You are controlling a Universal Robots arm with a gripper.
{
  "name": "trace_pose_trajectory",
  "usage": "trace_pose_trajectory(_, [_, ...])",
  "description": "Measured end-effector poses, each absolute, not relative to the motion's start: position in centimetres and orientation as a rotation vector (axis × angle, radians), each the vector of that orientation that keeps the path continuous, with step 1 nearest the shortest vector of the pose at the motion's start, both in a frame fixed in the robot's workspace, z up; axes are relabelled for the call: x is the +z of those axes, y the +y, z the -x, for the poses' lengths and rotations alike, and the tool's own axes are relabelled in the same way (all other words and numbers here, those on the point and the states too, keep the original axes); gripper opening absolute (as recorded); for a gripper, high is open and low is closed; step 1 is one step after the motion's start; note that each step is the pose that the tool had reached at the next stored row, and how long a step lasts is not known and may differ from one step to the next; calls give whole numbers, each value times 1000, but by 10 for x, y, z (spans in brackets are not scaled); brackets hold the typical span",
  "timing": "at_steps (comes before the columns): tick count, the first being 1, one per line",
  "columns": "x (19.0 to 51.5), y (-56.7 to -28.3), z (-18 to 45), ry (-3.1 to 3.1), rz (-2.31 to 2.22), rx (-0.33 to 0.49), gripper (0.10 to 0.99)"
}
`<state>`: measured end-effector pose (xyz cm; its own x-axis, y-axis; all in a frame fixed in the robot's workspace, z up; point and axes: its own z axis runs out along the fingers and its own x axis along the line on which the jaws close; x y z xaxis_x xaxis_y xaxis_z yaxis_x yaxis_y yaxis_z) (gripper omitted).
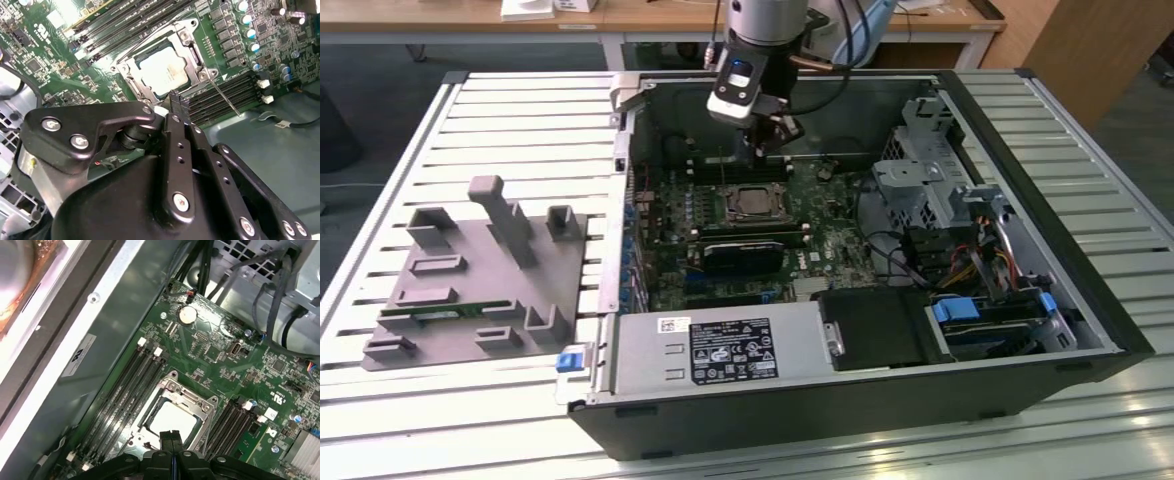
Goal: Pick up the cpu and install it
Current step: 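Install the first cpu locking lever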
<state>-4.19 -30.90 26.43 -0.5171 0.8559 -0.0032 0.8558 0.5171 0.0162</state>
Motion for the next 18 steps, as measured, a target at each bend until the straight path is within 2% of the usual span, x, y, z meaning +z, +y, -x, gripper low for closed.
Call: trace_pose_trajectory(18, [264, -309, 42, 2795, -1411, 20, 106])
